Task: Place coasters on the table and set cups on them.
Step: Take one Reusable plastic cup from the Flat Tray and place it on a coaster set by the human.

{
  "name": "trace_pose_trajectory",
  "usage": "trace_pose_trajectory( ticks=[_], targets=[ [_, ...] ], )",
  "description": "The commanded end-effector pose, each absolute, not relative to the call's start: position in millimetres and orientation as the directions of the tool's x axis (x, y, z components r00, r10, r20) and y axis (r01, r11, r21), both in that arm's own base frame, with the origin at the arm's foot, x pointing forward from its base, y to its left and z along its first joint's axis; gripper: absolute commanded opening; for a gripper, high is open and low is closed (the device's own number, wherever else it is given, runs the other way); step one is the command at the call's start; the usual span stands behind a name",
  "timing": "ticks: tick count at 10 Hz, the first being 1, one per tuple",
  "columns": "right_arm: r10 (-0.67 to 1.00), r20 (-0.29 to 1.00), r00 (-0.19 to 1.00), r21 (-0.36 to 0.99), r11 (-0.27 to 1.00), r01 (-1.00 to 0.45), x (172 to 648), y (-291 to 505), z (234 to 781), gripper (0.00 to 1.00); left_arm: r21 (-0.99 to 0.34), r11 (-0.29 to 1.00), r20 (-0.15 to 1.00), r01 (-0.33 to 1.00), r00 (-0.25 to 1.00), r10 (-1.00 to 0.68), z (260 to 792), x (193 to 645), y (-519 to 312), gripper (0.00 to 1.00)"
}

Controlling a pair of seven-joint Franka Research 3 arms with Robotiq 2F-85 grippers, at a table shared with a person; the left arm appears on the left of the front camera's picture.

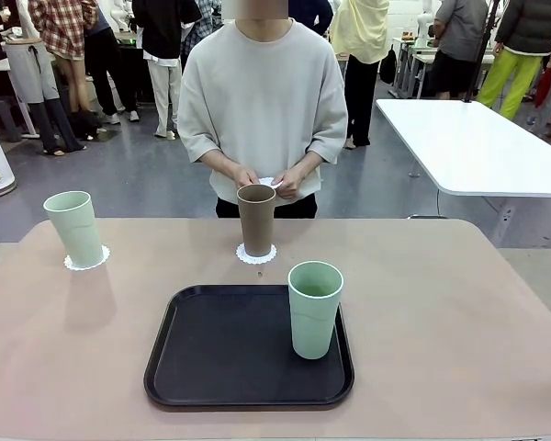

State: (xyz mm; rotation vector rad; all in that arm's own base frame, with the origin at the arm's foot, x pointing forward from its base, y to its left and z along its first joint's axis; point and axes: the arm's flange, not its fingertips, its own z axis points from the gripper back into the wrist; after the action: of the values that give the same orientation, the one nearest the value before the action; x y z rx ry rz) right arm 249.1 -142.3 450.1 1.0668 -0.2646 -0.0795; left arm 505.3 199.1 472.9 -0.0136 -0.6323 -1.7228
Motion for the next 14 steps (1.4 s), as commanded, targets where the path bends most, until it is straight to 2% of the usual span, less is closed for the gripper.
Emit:
trace_pose_trajectory(
  ticks=[1,2,4,7,8,14],
  targets=[
    [-0.193,0.186,0.963,0.879,0.47,-0.076,250.6,-141.9,449.7,1.0,0.487,-0.189,0.176,0.853,-0.308,-0.935,489.9,458.5,158.1,1.0],
    [-0.193,0.186,0.963,0.879,0.47,-0.076,250.6,-141.9,449.7,1.0,0.49,-0.203,0.121,0.848,-0.296,-0.948,501.5,445.8,141.1,1.0],
    [-0.193,0.186,0.963,0.879,0.47,-0.076,250.6,-141.9,449.7,1.0,0.468,-0.153,0.081,0.871,-0.214,-0.973,517.3,420.5,107.6,1.0],
    [-0.193,0.186,0.963,0.879,0.47,-0.076,250.6,-141.9,449.7,1.0,0.474,0.019,0.132,0.88,-0.049,-0.99,526.9,405.8,70.9,1.0],
    [-0.193,0.186,0.963,0.879,0.47,-0.076,250.6,-141.9,449.7,1.0,0.481,-0.12,0.093,0.869,-0.186,-0.978,526.3,413.8,92.6,1.0],
    [-0.193,0.186,0.963,0.879,0.47,-0.076,250.6,-141.9,449.7,1.0,0.472,-0.099,0.108,0.876,-0.169,-0.98,525.2,409.7,90.3,1.0]
  ],
)
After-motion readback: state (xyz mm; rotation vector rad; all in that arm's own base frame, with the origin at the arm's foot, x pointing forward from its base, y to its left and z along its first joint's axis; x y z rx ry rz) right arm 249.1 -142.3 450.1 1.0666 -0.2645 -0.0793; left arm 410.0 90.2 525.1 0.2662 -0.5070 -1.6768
